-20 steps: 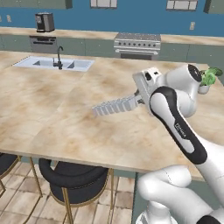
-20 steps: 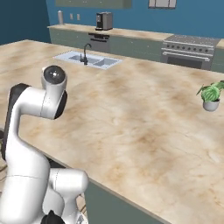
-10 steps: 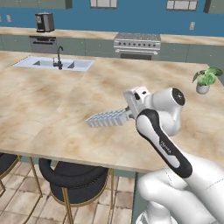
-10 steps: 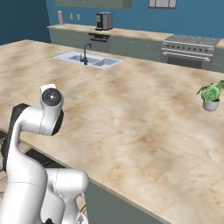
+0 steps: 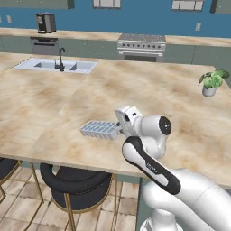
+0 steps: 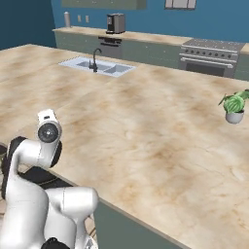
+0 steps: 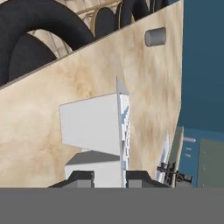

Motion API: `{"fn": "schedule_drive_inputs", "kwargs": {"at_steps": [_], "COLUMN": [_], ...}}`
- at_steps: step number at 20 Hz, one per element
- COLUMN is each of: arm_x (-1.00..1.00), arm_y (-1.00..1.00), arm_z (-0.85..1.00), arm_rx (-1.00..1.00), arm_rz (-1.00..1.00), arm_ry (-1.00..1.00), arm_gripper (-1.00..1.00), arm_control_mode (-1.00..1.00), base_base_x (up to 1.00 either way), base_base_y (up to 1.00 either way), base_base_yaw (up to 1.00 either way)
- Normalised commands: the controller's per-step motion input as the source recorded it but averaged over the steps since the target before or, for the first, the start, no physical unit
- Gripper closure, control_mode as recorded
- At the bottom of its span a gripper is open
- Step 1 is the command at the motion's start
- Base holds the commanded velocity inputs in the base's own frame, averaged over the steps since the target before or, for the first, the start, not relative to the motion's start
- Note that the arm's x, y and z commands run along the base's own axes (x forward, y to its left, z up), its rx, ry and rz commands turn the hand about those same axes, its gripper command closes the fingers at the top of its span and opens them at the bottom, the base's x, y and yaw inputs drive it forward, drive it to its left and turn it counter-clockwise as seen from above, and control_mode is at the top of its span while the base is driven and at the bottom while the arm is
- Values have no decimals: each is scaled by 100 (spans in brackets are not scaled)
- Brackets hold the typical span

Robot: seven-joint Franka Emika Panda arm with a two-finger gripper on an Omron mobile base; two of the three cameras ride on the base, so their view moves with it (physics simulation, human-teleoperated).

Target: Open the freezer door, pick up the ice cube tray from the freezer, and place it on the dining counter.

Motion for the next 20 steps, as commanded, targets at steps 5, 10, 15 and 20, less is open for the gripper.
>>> {"fn": "schedule_drive_inputs", "kwargs": {"at_steps": [5, 10, 15, 20], "arm_x": [79, 63, 28, 17], "arm_y": [36, 11, 7, 18], "arm_z": [-18, -26, -53, -57], "arm_rx": [0, 0, 0, 0], "arm_rz": [9, 7, 0, 0], "arm_ry": [11, 11, -5, -15], "arm_gripper": [100, 100, 100, 100], "arm_control_mode": [-100, -100, -100, -100], "base_base_x": [0, 0, 0, 0], "base_base_y": [0, 0, 0, 0], "base_base_yaw": [0, 0, 0, 0]}}
